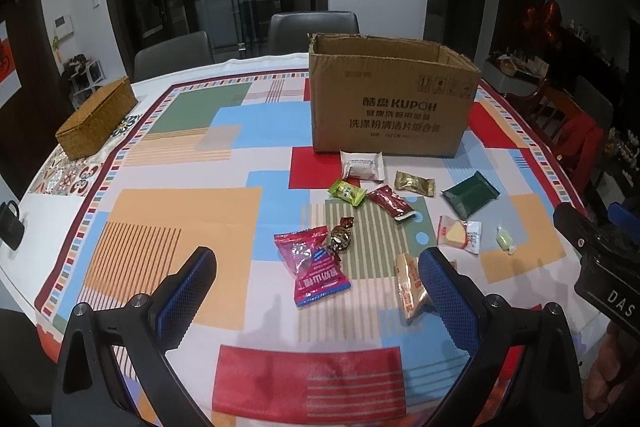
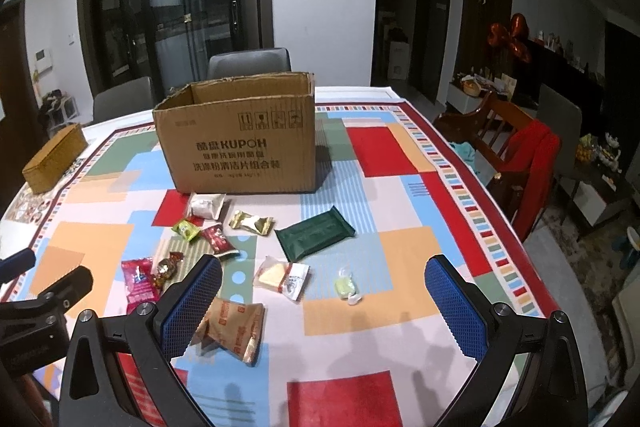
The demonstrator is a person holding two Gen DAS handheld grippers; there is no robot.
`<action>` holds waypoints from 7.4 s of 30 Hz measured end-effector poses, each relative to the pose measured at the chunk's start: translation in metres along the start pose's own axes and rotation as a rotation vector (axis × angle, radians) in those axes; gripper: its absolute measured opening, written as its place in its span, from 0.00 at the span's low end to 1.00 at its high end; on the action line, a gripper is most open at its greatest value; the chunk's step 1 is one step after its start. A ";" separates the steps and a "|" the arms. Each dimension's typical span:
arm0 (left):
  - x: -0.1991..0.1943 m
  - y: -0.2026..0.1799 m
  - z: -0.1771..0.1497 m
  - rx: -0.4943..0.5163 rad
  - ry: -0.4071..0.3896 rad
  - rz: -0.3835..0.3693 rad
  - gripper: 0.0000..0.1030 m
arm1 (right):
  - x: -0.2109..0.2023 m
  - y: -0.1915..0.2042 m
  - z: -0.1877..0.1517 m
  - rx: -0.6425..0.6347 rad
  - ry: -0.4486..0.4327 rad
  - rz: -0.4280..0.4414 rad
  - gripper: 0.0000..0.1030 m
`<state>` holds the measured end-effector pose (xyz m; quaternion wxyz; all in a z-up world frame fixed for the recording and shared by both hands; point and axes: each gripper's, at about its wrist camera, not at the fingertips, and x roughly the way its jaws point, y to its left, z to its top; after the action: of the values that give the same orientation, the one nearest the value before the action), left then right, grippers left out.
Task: Organize snacks
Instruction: 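Move the left tool toward the pink candy bag and close on it, then lift the pink candy bag with the left tool while the right tool grips a pale green candy, then carry the pink bag over the cardboard box and open the left tool, then release the pale green candy into the box with the right tool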
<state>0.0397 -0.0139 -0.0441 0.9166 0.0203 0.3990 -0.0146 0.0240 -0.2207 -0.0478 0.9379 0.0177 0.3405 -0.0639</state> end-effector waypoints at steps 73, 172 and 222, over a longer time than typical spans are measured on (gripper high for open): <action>0.133 -0.019 -0.015 -0.025 0.328 -0.047 0.36 | 0.139 -0.016 -0.026 0.013 0.331 -0.021 0.19; 0.053 0.001 0.211 0.058 -0.122 -0.147 0.34 | 0.081 0.032 0.196 -0.076 -0.097 0.166 0.19; 0.126 -0.011 0.254 0.127 -0.041 -0.101 0.87 | 0.158 0.043 0.235 -0.079 0.039 0.092 0.77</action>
<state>0.3104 -0.0384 0.0366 0.9196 0.0578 0.3788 -0.0866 0.2996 -0.2129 0.0308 0.9330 -0.0024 0.3597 -0.0068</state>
